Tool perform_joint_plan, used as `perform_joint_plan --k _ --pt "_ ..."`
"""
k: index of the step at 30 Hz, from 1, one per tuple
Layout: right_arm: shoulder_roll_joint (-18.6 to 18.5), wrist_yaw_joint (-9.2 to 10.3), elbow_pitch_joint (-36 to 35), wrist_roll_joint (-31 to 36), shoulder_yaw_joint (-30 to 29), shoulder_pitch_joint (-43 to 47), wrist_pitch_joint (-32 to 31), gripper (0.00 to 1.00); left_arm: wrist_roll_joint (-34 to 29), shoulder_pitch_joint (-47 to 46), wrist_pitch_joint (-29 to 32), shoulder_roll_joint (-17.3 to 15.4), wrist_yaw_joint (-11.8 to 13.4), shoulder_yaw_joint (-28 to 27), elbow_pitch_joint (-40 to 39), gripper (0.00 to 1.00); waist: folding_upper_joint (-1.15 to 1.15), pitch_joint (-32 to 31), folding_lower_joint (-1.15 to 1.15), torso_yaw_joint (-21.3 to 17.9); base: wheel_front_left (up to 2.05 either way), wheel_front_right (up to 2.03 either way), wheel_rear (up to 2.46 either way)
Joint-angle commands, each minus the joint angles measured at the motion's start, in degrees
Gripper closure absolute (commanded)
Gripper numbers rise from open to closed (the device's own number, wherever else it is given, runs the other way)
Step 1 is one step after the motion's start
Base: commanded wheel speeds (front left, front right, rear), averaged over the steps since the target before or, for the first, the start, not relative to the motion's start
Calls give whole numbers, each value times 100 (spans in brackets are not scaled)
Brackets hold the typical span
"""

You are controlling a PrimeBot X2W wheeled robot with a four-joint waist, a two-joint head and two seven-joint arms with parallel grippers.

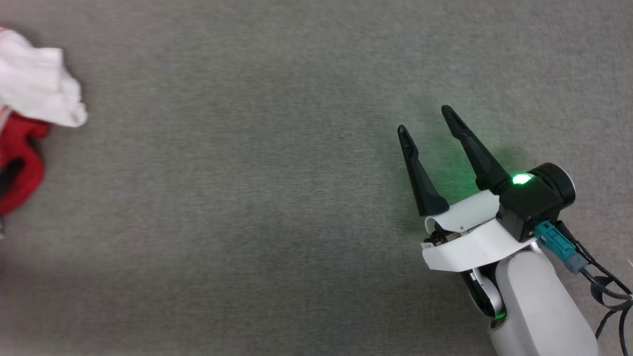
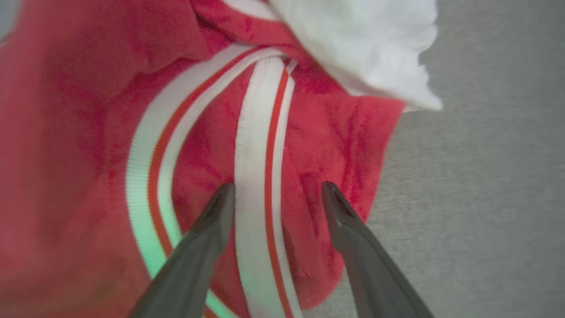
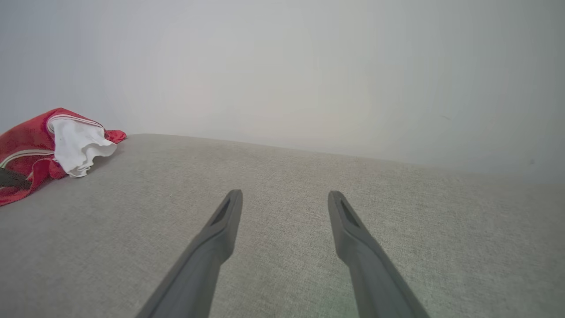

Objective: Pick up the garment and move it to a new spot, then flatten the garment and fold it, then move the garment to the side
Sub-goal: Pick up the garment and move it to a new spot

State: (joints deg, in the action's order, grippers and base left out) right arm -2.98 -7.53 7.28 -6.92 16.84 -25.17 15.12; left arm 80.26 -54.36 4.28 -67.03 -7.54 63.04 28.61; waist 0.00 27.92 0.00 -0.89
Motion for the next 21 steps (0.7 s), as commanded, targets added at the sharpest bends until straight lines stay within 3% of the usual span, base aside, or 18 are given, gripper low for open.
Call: perform_joint_plan --k 1,5,6,7,9,21 --pt "17 7 -65 28 18 70 4 0 -7 -113 -17 -39 9 80 110 0 0 404 0 -411 0 0 0" --pt "17 7 -157 86 48 118 5 0 -34 -106 -32 29 12 404 385 0 0 363 0 -452 0 0 0" --pt "17 7 -172 91 55 123 3 0 2 -105 -61 77 12 462 449 6 0 347 0 -456 0 0 0" --pt "16 7 -188 88 54 134 -1 0 50 -117 -74 125 12 519 501 40 0 321 0 -453 0 0 0" --pt "16 7 -213 93 54 145 -17 0 74 -153 -143 192 12 594 612 100 0 262 0 -433 0 0 0" --pt "11 7 34 -229 -92 299 -4 0 -640 -869 -1334 297 9 888 543 100 0 -523 0 -372 0 0 0"
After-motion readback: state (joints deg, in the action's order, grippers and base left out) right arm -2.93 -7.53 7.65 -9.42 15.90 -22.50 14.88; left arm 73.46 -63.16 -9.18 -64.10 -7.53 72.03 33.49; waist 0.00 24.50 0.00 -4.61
